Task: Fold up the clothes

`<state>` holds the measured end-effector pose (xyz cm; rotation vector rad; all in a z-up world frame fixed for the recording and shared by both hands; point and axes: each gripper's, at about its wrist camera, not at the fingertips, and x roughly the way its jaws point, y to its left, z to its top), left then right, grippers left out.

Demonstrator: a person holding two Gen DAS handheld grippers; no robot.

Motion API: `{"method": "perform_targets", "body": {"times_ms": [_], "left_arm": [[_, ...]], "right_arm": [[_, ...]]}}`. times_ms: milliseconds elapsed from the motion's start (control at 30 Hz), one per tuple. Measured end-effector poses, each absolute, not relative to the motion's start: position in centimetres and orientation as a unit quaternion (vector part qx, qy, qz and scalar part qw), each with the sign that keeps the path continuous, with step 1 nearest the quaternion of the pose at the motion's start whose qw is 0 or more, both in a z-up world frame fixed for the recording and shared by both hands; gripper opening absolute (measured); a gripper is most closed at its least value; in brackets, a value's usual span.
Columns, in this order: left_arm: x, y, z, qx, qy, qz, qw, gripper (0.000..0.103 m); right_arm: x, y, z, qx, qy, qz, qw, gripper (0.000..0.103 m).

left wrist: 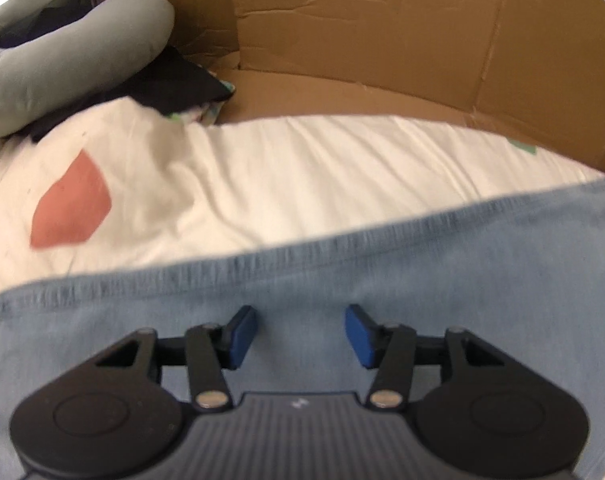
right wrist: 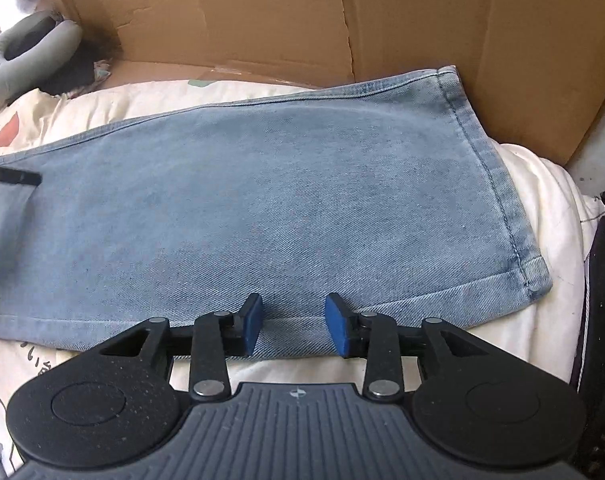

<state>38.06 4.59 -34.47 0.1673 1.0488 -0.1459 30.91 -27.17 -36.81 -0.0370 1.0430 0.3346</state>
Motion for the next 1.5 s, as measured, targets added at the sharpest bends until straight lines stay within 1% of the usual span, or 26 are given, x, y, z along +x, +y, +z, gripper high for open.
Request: {"method": "perform_targets", "body": {"times_ms": [333,500,567,600,633,700,800,933,1100,1367,1500], "left_arm": [[41.0,4.1,-35.0,0.069,0.488,-0.058,0.868,0.056],[42.2,4.6,-35.1,0.036,0.488,-0.055,0.87,0.056],[42.7,4.5,-35.2,0.03,0.489,-0.043,0.871,0.051],[42.9,4.4,-35.2,0.029,0.489,-0.034,0.871,0.039],[43.2,4.3,-35.2,0.027,0.49,-0.026,0.871,0.032],[43.3,4.4,-34.6,0.012,0.487,-0.031,0.873,0.022],[42.7,4.7,-33.3,0.011,0.476,-0.037,0.879,0.023],[41.0,7.1,-30.9,0.004,0.466,-0.025,0.884,0.025],[38.8,12.3,-28.0,0.047,0.467,0.001,0.883,0.025],[35.3,20.9,-28.0,0.004,0.485,0.083,0.87,0.025],[34.5,22.4,-30.1,-0.005,0.502,0.096,0.86,0.025]], "right_arm": [[31.1,-27.5,-37.1,-0.011,0.495,0.167,0.853,0.042],[31.2,-27.4,-37.2,-0.014,0.494,0.166,0.853,0.042],[31.2,-27.3,-37.2,-0.016,0.494,0.165,0.854,0.042],[31.2,-27.2,-37.1,-0.017,0.495,0.165,0.853,0.042],[31.3,-27.3,-37.1,-0.014,0.496,0.164,0.853,0.042],[31.3,-27.5,-36.8,0.001,0.495,0.161,0.854,0.042],[31.2,-28.3,-36.1,0.026,0.486,0.159,0.859,0.042],[31.2,-28.9,-34.5,0.045,0.471,0.155,0.867,0.042],[31.4,-29.0,-32.6,0.056,0.451,0.162,0.876,0.042],[30.6,-28.2,-32.6,0.03,0.46,0.166,0.872,0.042],[30.3,-27.9,-33.4,0.029,0.475,0.16,0.865,0.042]]}}
